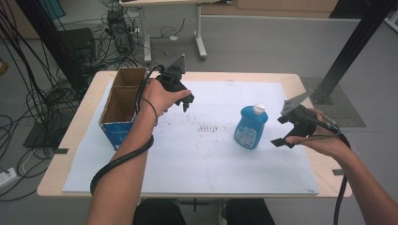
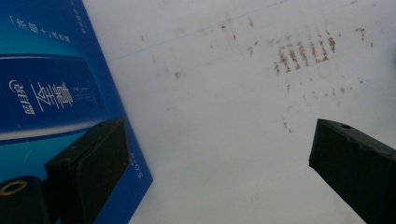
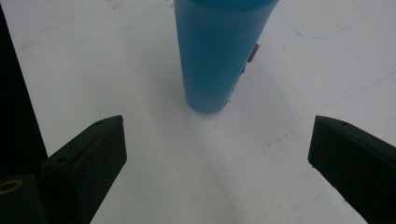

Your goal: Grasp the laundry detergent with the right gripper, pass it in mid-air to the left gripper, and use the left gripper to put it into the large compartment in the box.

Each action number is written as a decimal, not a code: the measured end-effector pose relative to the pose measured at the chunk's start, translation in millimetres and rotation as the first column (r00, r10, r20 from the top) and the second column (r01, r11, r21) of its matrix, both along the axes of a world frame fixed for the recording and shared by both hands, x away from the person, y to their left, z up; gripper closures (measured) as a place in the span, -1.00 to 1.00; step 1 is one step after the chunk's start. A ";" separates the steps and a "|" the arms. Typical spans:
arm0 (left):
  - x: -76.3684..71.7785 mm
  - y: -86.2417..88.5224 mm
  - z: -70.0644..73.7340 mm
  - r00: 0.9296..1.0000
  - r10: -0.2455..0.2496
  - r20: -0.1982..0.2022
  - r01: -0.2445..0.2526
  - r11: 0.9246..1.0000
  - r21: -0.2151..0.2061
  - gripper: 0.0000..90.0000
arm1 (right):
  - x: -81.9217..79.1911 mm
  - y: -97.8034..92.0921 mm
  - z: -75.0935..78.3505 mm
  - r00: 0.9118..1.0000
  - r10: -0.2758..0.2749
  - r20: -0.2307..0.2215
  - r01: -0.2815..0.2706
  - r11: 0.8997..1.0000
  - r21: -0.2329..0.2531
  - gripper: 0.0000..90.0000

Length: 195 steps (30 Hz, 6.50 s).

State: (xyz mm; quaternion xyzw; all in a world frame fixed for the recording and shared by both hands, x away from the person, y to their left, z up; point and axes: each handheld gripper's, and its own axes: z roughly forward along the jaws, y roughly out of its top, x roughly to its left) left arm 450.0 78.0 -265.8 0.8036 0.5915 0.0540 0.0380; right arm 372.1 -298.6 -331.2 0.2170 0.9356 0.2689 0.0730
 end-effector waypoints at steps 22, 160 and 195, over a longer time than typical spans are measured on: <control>-0.3 -3.8 -0.6 1.000 -0.012 -0.003 0.012 1.000 0.006 -0.88 | -6.7 19.4 -37.3 0.992 -0.115 0.043 0.106 0.979 0.173 -0.92; 4.5 -6.5 -0.5 1.000 -0.019 0.012 0.019 1.000 -0.001 -0.88 | -4.9 52.2 -70.4 0.942 -0.270 0.200 0.154 0.875 0.458 -0.94; 6.3 -7.5 -1.5 1.000 -0.022 0.009 0.022 1.000 -0.007 -0.88 | 0.9 47.6 -80.3 0.941 -0.261 0.213 0.148 0.888 0.436 -0.26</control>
